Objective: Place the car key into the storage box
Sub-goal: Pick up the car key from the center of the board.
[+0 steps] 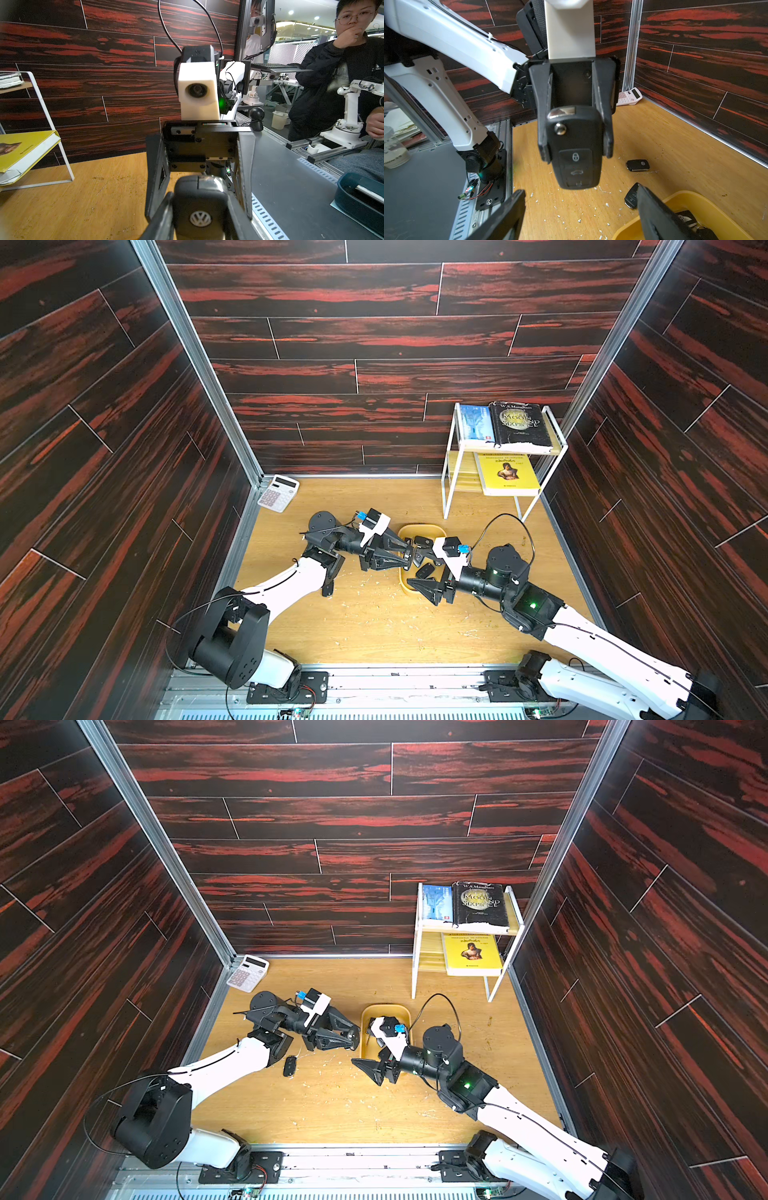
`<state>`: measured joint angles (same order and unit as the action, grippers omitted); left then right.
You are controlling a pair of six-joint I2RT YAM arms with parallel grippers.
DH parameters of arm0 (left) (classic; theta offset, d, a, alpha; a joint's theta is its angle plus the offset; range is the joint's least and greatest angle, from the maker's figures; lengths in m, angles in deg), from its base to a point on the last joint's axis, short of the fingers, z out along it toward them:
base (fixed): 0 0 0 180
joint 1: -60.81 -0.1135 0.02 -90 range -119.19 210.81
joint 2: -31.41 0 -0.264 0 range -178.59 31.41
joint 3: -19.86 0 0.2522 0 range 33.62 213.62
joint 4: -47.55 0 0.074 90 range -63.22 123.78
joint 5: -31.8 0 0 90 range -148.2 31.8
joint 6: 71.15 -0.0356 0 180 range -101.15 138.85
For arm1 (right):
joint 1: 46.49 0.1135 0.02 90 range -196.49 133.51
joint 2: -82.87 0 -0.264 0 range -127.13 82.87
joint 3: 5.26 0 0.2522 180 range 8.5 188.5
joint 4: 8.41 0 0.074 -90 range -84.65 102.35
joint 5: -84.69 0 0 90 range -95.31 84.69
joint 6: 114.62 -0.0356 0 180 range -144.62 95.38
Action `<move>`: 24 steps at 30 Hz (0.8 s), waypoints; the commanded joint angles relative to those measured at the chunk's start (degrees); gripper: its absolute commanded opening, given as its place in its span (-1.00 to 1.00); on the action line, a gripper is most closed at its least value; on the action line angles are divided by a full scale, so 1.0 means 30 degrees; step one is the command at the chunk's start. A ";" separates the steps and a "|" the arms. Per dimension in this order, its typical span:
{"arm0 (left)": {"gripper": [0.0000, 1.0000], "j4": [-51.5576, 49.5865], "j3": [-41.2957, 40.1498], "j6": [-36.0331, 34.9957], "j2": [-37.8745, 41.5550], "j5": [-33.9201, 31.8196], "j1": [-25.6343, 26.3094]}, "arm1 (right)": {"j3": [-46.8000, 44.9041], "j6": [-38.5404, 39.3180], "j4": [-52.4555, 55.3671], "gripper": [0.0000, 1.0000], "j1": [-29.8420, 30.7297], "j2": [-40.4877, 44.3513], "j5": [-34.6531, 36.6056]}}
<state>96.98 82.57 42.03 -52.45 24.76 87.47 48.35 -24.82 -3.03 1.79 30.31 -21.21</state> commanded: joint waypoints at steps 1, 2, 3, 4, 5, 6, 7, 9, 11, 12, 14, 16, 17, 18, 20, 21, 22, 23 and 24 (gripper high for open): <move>-0.79 0.0547 0.0674 0.0177 0.0378 0.0096 0.0080 | -0.0014 -0.0193 -0.0698 0.72 0.0113 0.0176 -0.0463; -0.79 0.0526 0.0676 0.0155 0.0424 0.0034 0.0084 | -0.0014 -0.0186 -0.0740 0.70 0.0115 0.0180 -0.0511; -0.79 0.0503 0.0676 0.0118 0.0421 -0.0066 0.0098 | 0.0002 -0.0176 -0.0793 0.69 0.0125 0.0177 -0.0522; -0.79 0.0465 0.0702 0.0098 0.0425 -0.0097 0.0124 | 0.0015 -0.0223 -0.0859 0.69 0.0112 0.0150 -0.0531; -0.79 0.0465 0.0704 0.0052 0.0386 -0.0128 0.0189 | 0.0041 -0.0269 -0.0937 0.70 0.0125 0.0124 -0.0581; -0.79 0.0467 0.0705 0.0066 0.0346 -0.0158 0.0251 | 0.0073 -0.0306 -0.1047 0.69 0.0126 0.0079 -0.0616; -0.79 0.0492 0.0683 0.0060 0.0300 -0.0179 0.0310 | 0.0117 -0.0368 -0.1124 0.69 0.0126 0.0071 -0.0640; -0.79 0.0633 0.0658 0.0067 0.0233 -0.0264 0.0402 | 0.0230 -0.0427 -0.1263 0.69 0.0111 -0.0102 -0.0700; -0.79 0.0726 0.0676 0.0067 0.0199 -0.0332 0.0486 | 0.0351 -0.0458 -0.1391 0.68 0.0111 -0.0232 -0.0713; -0.79 0.0716 0.0727 0.0089 0.0183 -0.0379 0.0495 | 0.0394 -0.0462 -0.1413 0.68 0.0111 -0.0324 -0.0735; -0.79 0.0701 0.0847 0.0090 0.0173 -0.0389 0.0519 | 0.0480 -0.0504 -0.1498 0.66 0.0111 -0.0462 -0.0786; -0.79 0.0675 0.0965 0.0136 0.0123 -0.0377 0.0563 | 0.0513 -0.0586 -0.1627 0.63 0.0125 -0.0590 -0.0845; -0.79 0.0672 0.1007 0.0154 0.0104 -0.0394 0.0549 | 0.0556 -0.0637 -0.1729 0.64 0.0111 -0.0662 -0.0903; -0.79 0.0672 0.1025 0.0140 0.0110 -0.0378 0.0549 | 0.0586 -0.0688 -0.1771 0.63 0.0114 -0.0680 -0.0938; -0.79 0.0672 0.1031 0.0121 0.0096 -0.0358 0.0578 | 0.0601 -0.0820 -0.1883 0.62 0.0118 -0.0748 -0.0940; -0.79 0.0672 0.1028 0.0118 0.0097 -0.0360 0.0578 | 0.0629 -0.0810 -0.1885 0.61 0.0111 -0.0788 -0.0940; -0.79 0.0700 0.1000 0.0125 0.0093 -0.0390 0.0578 | 0.0656 -0.0855 -0.1883 0.58 0.0111 -0.0802 -0.0962; -0.79 0.0686 0.0972 0.0120 0.0139 -0.0380 0.0577 | 0.0707 -0.0888 -0.1858 0.57 0.0111 -0.0864 -0.0991; -0.79 0.0675 0.0946 0.0121 0.0148 -0.0399 0.0578 | 0.0769 -0.0869 -0.1808 0.57 0.0126 -0.0884 -0.1026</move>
<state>97.40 84.19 42.27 -52.47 23.78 88.95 48.66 -26.75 -6.92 1.79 27.91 -23.39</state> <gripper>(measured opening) 0.396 0.786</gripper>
